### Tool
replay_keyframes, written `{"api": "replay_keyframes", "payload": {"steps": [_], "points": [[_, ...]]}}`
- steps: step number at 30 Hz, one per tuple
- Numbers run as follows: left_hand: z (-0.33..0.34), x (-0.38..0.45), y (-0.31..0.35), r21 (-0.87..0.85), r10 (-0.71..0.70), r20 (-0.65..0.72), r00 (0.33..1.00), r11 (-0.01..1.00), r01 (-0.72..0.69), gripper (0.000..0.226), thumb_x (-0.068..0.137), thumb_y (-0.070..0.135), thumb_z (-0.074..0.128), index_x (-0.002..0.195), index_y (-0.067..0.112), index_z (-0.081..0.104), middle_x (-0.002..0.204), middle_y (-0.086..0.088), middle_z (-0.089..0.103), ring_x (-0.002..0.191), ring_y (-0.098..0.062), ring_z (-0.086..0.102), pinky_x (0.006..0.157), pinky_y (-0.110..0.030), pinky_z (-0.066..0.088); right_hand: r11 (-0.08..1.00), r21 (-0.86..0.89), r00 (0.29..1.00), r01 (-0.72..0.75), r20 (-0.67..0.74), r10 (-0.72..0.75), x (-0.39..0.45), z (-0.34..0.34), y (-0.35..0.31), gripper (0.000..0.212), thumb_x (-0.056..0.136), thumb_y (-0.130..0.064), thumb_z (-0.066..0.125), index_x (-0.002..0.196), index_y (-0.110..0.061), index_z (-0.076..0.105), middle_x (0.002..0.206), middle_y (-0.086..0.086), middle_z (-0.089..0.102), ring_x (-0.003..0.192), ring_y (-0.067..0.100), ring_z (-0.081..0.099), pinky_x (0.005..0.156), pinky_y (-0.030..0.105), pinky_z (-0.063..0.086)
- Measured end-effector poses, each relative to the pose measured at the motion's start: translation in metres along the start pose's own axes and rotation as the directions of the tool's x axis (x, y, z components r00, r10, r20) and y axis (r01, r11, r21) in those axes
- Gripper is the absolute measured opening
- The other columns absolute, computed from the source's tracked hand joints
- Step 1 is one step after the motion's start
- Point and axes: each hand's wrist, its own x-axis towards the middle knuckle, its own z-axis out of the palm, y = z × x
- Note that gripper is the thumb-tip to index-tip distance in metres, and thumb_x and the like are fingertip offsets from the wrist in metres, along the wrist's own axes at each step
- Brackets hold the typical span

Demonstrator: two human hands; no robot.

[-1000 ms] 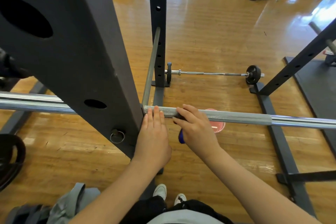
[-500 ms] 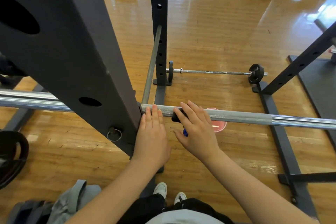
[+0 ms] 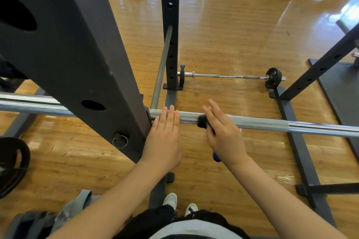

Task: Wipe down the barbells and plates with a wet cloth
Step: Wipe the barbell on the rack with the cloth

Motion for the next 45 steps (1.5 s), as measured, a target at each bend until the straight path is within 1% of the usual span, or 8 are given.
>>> {"api": "replay_keyframes", "payload": {"steps": [5, 10, 15, 21, 29, 37, 41, 45], "points": [[-0.003, 0.000, 0.000, 0.010, 0.000, 0.011, 1.000, 1.000, 0.000, 0.085, 0.095, 0.034, 0.042, 0.143, 0.004, -0.021, 0.154, -0.014, -0.024, 0.143, -0.028, -0.021, 0.118, -0.039, -0.006, 0.987, -0.011, 0.980, 0.162, 0.119, -0.159, 0.026, 0.026, -0.036, 0.051, 0.060, 0.007, 0.083, 0.108, 0.008, 0.065, 0.111, 0.021, 0.066, 0.106, 0.032, 0.064, 0.098, 0.036, 0.039], [-0.002, -0.001, -0.001, -0.029, -0.018, 0.009, 1.000, 0.999, 0.018, 0.086, 0.095, 0.032, 0.042, 0.142, 0.006, -0.025, 0.154, -0.013, -0.026, 0.143, -0.027, -0.021, 0.116, -0.037, -0.006, 0.997, -0.038, 0.983, 0.060, 0.177, -0.053, 0.004, 0.017, -0.010, 0.053, 0.065, 0.008, 0.079, 0.115, 0.005, 0.063, 0.116, 0.019, 0.065, 0.110, 0.032, 0.062, 0.098, 0.045, 0.044], [0.000, -0.001, -0.001, -0.026, -0.010, 0.006, 1.000, 1.000, 0.010, 0.092, 0.094, 0.037, 0.045, 0.133, 0.005, -0.032, 0.154, -0.014, -0.025, 0.143, -0.028, -0.020, 0.118, -0.039, -0.004, 0.998, -0.069, 1.000, -0.005, 0.030, 0.007, -0.006, 0.001, 0.009, 0.040, 0.069, 0.010, 0.075, 0.108, 0.006, 0.066, 0.110, 0.019, 0.067, 0.104, 0.030, 0.063, 0.101, 0.054, 0.034], [-0.004, 0.001, 0.003, 0.024, -0.015, 0.016, 1.000, 1.000, 0.015, 0.082, 0.097, 0.034, 0.037, 0.137, 0.001, -0.027, 0.154, -0.017, -0.022, 0.144, -0.030, -0.017, 0.116, -0.039, -0.007, 0.991, -0.033, 0.982, 0.131, 0.143, -0.125, 0.006, 0.020, -0.016, 0.044, 0.068, 0.006, 0.074, 0.111, 0.003, 0.065, 0.114, 0.017, 0.065, 0.110, 0.030, 0.061, 0.104, 0.050, 0.030], [-0.006, 0.003, 0.006, 0.025, -0.023, 0.020, 1.000, 0.999, 0.023, 0.085, 0.095, 0.035, 0.041, 0.145, -0.002, -0.016, 0.155, -0.020, -0.015, 0.145, -0.032, -0.010, 0.118, -0.040, -0.001, 0.994, -0.070, 0.996, -0.084, 0.031, 0.087, -0.012, -0.003, 0.018, 0.040, 0.070, 0.011, 0.074, 0.107, 0.001, 0.067, 0.111, 0.014, 0.067, 0.109, 0.018, 0.052, 0.108, 0.051, 0.025], [-0.007, 0.003, 0.005, 0.040, -0.010, 0.013, 1.000, 0.999, 0.009, 0.084, 0.096, 0.037, 0.040, 0.146, -0.001, -0.015, 0.156, -0.019, -0.014, 0.145, -0.031, -0.010, 0.118, -0.039, -0.001, 1.000, -0.011, 0.992, -0.013, 0.123, 0.015, 0.005, 0.013, -0.001, 0.039, 0.072, 0.010, 0.070, 0.109, 0.003, 0.066, 0.111, 0.017, 0.066, 0.107, 0.026, 0.061, 0.109, 0.047, 0.023], [-0.006, 0.002, 0.003, 0.012, -0.002, -0.011, 1.000, 1.000, 0.002, 0.082, 0.095, 0.033, 0.041, 0.147, 0.000, -0.014, 0.157, -0.017, -0.012, 0.145, -0.030, -0.009, 0.117, -0.038, -0.001, 0.995, -0.014, 0.993, -0.102, 0.058, 0.102, -0.016, -0.003, 0.025, 0.034, 0.085, -0.009, 0.045, 0.110, 0.002, 0.066, 0.115, 0.015, 0.065, 0.112, 0.019, 0.053, 0.111, 0.046, 0.026], [-0.006, 0.000, 0.002, 0.017, 0.008, -0.003, 1.000, 1.000, -0.008, 0.083, 0.095, 0.034, 0.041, 0.146, 0.000, -0.015, 0.157, -0.017, -0.013, 0.145, -0.030, -0.010, 0.118, -0.038, -0.001, 0.989, -0.071, 0.992, -0.129, -0.014, 0.128, -0.011, -0.002, 0.013, 0.027, 0.083, 0.000, 0.054, 0.106, 0.004, 0.067, 0.109, 0.016, 0.067, 0.103, 0.027, 0.064, 0.104, 0.053, 0.028]]}}
